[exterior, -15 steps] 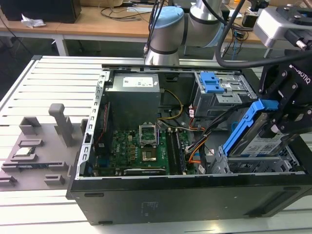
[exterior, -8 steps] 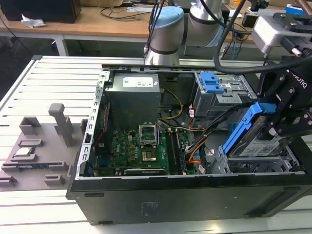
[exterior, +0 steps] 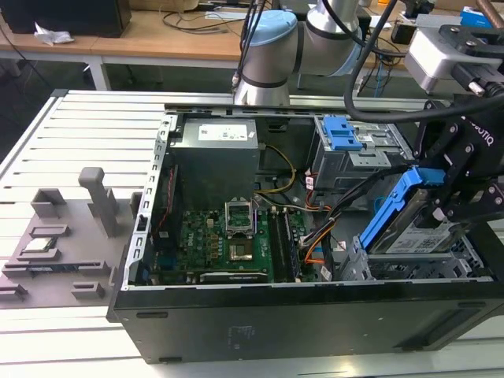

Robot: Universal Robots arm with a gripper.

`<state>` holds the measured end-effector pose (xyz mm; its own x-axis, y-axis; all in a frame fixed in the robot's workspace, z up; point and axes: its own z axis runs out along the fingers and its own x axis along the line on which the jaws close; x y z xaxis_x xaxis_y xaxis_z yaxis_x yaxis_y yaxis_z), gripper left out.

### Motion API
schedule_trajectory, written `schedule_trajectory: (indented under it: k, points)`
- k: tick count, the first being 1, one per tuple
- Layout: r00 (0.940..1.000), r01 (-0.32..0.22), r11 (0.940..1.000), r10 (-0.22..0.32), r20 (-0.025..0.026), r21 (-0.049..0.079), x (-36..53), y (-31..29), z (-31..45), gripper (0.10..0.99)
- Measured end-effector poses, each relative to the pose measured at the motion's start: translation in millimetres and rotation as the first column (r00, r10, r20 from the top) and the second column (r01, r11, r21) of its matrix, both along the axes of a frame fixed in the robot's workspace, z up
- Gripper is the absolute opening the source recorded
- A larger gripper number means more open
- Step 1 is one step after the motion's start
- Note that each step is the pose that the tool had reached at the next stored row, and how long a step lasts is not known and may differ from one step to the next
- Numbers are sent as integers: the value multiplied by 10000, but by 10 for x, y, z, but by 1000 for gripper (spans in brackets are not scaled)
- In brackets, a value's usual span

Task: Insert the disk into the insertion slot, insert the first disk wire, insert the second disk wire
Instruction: 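Insert the disk into the insertion slot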

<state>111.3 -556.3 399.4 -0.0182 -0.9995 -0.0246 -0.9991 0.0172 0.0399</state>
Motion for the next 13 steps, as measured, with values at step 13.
schedule_trajectory:
  k: [13]
  points:
    - [10000,0,10000,0,0,-1,0,0,-6,110]
